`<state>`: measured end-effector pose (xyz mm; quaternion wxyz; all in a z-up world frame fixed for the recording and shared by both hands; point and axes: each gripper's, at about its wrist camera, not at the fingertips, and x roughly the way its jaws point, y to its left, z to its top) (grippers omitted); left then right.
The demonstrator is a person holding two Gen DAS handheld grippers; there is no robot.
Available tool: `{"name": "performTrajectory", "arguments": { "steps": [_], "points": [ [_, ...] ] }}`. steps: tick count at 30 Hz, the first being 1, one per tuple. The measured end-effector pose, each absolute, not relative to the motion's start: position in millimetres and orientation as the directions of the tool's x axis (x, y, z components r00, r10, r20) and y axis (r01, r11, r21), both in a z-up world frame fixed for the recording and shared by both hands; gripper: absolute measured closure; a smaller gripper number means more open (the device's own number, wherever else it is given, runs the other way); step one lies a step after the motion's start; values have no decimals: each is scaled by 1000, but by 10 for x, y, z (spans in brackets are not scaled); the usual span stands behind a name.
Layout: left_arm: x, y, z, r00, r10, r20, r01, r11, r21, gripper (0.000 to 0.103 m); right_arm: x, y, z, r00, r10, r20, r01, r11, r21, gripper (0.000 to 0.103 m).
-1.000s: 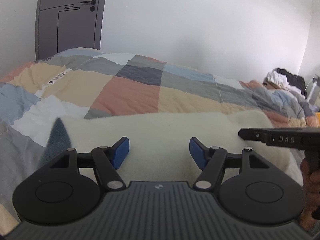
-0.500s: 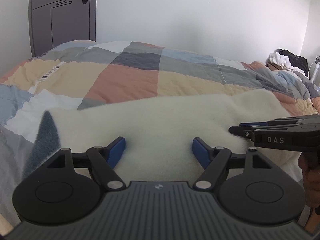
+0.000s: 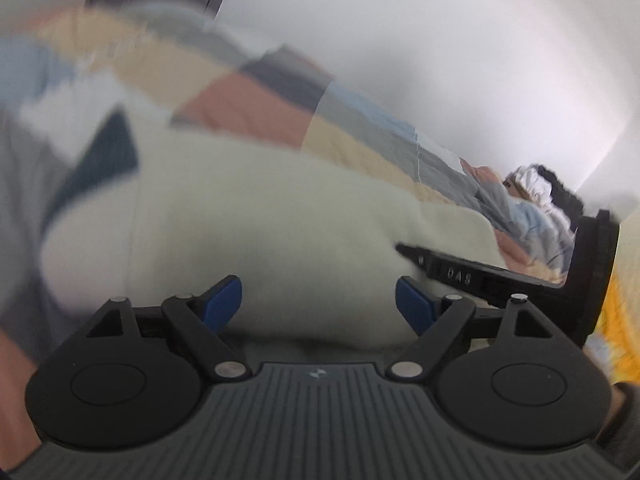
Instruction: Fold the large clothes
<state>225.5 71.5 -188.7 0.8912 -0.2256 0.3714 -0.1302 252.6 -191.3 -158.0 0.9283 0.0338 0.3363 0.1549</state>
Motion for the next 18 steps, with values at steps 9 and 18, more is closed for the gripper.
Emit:
{"name": "performTrajectory", "arguments": {
  "steps": [9, 18],
  "points": [
    [2433, 1393, -2673, 655, -536, -532, -322, 440, -839, 14, 2499, -1893, -1582, 733, 301, -610, -259, 953, 159, 77],
    [2418, 1408, -2739, 739, -472, -481, -334, 365, -869, 14, 2496, -1866, -1578, 738, 292, -608, -258, 955, 145, 77]
  ]
}}
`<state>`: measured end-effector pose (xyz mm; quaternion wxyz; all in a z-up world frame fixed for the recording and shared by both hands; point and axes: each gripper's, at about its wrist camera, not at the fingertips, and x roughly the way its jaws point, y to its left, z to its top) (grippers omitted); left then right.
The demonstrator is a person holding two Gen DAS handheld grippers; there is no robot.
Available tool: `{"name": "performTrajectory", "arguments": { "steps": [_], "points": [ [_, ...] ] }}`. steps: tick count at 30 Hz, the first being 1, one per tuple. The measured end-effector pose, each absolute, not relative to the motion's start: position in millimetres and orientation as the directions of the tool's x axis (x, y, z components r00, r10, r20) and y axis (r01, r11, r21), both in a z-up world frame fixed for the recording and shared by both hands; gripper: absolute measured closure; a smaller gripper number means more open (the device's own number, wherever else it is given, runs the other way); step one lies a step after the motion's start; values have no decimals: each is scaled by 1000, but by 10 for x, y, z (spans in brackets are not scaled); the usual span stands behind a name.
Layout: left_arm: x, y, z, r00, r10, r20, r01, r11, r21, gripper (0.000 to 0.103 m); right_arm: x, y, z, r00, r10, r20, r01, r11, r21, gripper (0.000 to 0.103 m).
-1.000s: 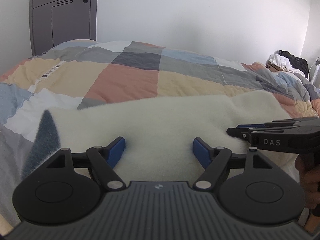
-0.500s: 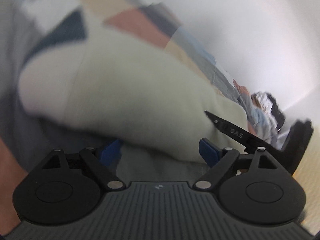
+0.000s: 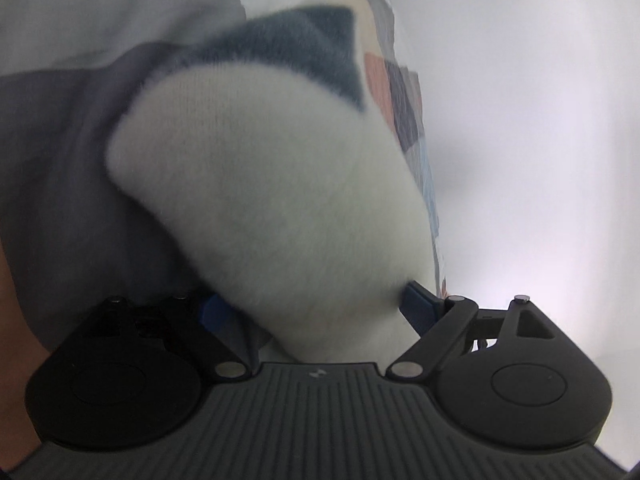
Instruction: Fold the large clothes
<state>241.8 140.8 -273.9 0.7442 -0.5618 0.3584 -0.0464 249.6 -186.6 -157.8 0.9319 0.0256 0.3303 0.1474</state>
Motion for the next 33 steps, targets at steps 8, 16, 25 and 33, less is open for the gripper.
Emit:
{"name": "performTrajectory", "arguments": {
  "steps": [8, 16, 25, 33],
  "points": [
    [2435, 1404, -2723, 783, -401, -475, -340, 364, -867, 16, 2477, -1841, -1573, 745, 282, -604, -257, 958, 130, 76],
    [2433, 1326, -2516, 799, -358, -483, -311, 441, -842, 30, 2418, -1932, -1491, 750, 301, -589, -237, 954, 186, 76],
    [2312, 1297, -2447, 805, -350, -479, -287, 476, -831, 32, 2268, -2083, -1341, 711, 461, -531, -267, 876, 403, 74],
    [2330, 1359, -2457, 806, -340, -485, -279, 504, -817, 32, 2091, -1728, -1518, 573, 650, -498, -338, 742, 579, 27]
  ]
}}
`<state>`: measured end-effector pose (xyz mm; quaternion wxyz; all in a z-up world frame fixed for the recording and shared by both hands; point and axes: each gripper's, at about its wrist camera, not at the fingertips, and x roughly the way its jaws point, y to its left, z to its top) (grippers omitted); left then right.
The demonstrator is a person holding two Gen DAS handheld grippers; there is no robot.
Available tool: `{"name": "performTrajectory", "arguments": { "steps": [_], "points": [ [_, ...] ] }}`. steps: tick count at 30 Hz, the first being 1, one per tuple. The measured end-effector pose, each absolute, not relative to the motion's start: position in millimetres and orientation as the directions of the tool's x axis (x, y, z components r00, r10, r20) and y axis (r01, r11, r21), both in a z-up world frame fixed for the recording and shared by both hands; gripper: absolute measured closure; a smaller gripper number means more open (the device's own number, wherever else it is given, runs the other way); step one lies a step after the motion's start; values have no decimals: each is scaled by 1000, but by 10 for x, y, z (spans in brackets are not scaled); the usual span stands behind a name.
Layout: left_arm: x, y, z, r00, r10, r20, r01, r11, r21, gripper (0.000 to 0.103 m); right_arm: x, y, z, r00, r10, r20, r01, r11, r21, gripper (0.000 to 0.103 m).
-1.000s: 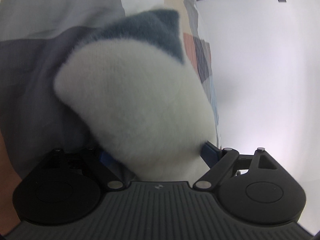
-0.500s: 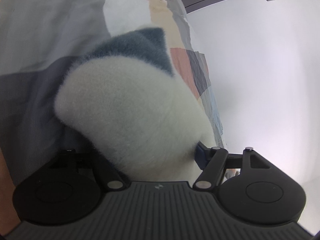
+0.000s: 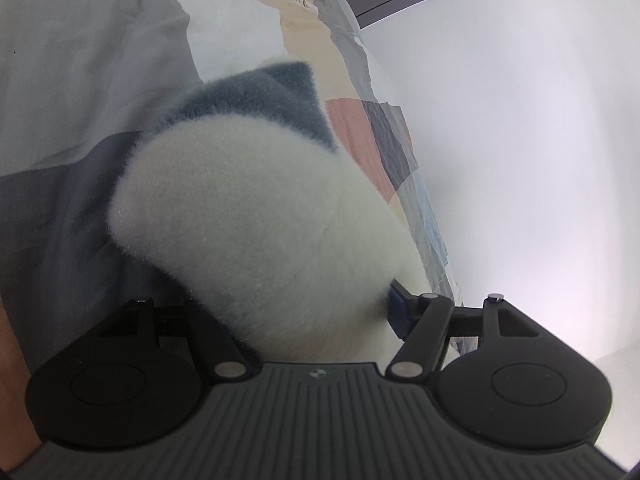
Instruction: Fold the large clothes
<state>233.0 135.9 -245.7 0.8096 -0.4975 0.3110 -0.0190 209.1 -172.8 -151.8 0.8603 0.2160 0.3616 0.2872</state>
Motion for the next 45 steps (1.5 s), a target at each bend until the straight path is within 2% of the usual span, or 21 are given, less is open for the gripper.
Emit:
{"name": "performTrajectory", "arguments": {
  "steps": [3, 6, 11, 14, 17, 23, 32, 36, 41, 45],
  "points": [
    [2325, 1369, -2466, 805, -345, -483, -279, 498, -821, 32, 2095, -1602, -1632, 508, 718, -476, -335, 674, 659, 21],
    [2369, 1376, -2482, 804, -349, -481, -279, 493, -824, 32, 2191, -1583, -1803, 456, 764, -457, -264, 606, 750, 10],
    [2388, 1396, -2498, 804, -354, -479, -279, 487, -828, 32, 2331, -1722, -2080, 484, 749, -452, -100, 561, 822, 2],
    [2389, 1408, -2506, 804, -357, -476, -275, 486, -830, 32, 2428, -1827, -2267, 497, 760, -419, 10, 478, 878, 2],
    [2390, 1420, -2514, 803, -361, -473, -274, 481, -833, 32, 2483, -1841, -2346, 514, 772, -374, 36, 416, 909, 0],
    [2384, 1445, -2535, 804, -372, -464, -272, 464, -843, 32, 2439, -1904, -2387, 603, 719, -345, 133, 336, 933, 2],
    [2345, 1513, -2524, 827, -382, -413, -241, 422, -874, 34, 2204, -2324, -2413, 719, 579, -384, 313, 224, 923, 3],
    [2330, 1558, -2512, 837, -386, -388, -227, 402, -887, 36, 2058, -2512, -2236, 804, 376, -461, 349, 329, 878, 2],
    [2354, 1600, -2537, 832, -395, -388, -235, 383, -894, 36, 2126, -2518, -2371, 783, 401, -476, 384, 290, 876, 3],
    [2380, 1657, -2632, 824, -409, -392, -276, 315, -908, 36, 2175, -2511, -2383, 776, 396, -491, 371, 344, 863, 9]
  ]
}}
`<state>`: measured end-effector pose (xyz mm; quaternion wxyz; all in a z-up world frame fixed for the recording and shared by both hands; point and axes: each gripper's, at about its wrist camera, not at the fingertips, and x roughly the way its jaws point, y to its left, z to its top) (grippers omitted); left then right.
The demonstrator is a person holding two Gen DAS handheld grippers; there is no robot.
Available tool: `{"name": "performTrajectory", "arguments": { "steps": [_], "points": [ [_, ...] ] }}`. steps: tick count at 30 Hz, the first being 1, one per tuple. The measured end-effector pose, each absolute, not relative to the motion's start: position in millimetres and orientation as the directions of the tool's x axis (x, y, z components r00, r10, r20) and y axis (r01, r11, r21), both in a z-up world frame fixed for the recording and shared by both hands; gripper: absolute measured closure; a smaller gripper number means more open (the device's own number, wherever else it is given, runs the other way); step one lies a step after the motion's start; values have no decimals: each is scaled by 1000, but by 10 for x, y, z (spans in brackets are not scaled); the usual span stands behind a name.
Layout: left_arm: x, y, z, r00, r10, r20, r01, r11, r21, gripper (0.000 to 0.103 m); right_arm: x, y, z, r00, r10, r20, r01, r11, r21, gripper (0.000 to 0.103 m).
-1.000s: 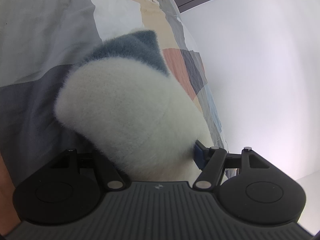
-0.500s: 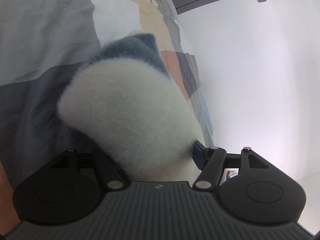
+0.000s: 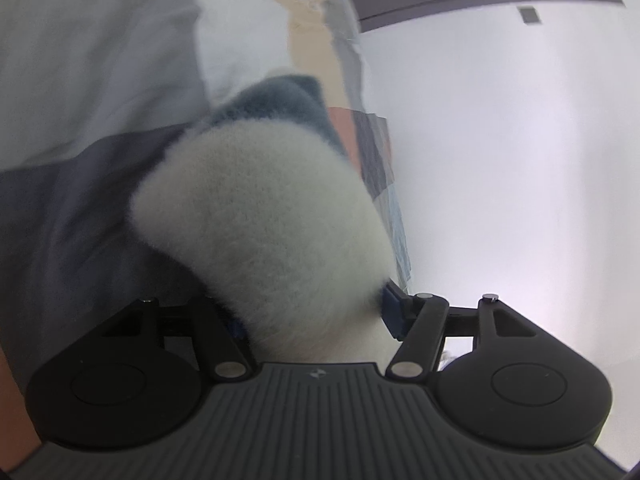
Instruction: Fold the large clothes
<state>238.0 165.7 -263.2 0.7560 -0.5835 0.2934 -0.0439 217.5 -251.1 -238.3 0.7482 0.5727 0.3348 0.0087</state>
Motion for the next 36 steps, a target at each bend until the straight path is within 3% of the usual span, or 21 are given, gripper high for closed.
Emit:
{"name": "performTrajectory", "arguments": {
  "steps": [8, 12, 16, 19, 27, 36],
  "points": [
    [2431, 1717, -2759, 814, -428, -392, -312, 247, -917, 33, 2346, -2509, -2406, 772, 356, -527, 370, 423, 827, 24],
    [2438, 1755, -2846, 811, -440, -385, -330, 199, -923, 31, 2491, -2484, -2352, 777, 350, -524, 349, 453, 820, 38],
    [2346, 1712, -2770, 816, -428, -390, -313, 241, -919, 38, 2444, -2443, -2190, 801, 316, -509, 294, 533, 793, 56],
    [2252, 1704, -2680, 819, -425, -384, -289, 273, -918, 45, 2275, -2424, -2077, 821, 304, -483, 256, 561, 788, 63],
    [1825, 1703, -2367, 816, -445, -368, -217, 354, -910, 47, 1919, -2538, -1832, 832, 315, -457, 189, 614, 767, 65],
    [1360, 1466, -1836, 800, -488, -348, -143, 409, -901, 47, 1589, -2886, -1567, 811, 393, -433, 184, 532, 827, 65]
  ]
}}
